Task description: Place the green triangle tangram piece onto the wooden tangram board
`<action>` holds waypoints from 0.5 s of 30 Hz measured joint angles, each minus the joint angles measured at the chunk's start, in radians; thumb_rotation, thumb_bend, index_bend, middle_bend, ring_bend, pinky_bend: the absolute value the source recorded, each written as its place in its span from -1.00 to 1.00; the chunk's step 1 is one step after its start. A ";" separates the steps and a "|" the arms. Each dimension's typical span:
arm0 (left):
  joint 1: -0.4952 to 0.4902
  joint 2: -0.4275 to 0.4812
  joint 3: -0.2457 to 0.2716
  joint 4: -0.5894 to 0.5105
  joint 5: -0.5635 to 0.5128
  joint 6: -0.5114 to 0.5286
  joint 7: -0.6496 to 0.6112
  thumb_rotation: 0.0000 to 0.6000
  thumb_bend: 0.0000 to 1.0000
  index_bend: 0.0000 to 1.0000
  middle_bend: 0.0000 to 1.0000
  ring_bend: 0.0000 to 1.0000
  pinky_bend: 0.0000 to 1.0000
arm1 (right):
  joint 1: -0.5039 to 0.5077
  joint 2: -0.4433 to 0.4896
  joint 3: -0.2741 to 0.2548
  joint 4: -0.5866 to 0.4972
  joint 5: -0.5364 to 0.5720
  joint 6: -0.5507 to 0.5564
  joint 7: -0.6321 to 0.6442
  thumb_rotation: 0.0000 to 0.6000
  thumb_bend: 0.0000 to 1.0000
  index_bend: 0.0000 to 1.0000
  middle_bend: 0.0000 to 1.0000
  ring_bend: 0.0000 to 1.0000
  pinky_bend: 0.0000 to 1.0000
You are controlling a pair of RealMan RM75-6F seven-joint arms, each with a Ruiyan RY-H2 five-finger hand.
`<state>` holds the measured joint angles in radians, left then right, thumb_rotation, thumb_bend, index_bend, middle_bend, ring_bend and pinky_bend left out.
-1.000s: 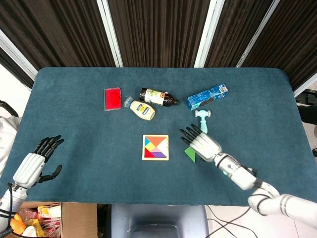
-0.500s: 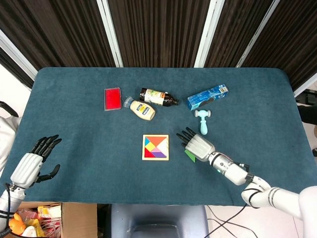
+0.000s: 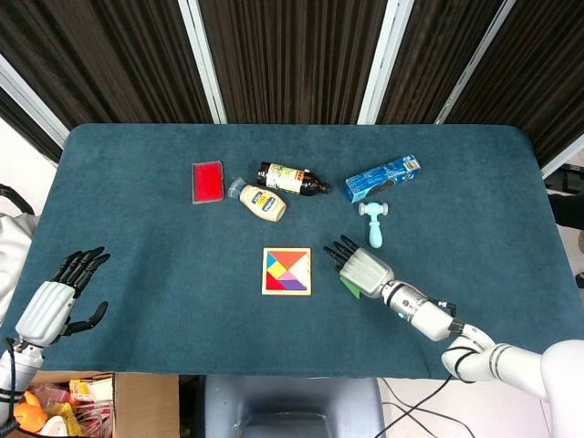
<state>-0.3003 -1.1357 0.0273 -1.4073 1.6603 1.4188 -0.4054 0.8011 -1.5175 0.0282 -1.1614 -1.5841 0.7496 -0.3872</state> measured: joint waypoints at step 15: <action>0.000 0.002 -0.001 0.002 0.001 0.002 -0.008 1.00 -0.09 -1.00 -1.00 -1.00 -1.00 | 0.006 0.000 -0.003 -0.014 0.039 0.013 -0.038 1.00 -0.12 0.20 -1.00 -1.00 -1.00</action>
<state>-0.2999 -1.1339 0.0259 -1.4056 1.6613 1.4211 -0.4137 0.8071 -1.5177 0.0256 -1.1750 -1.5448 0.7628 -0.4252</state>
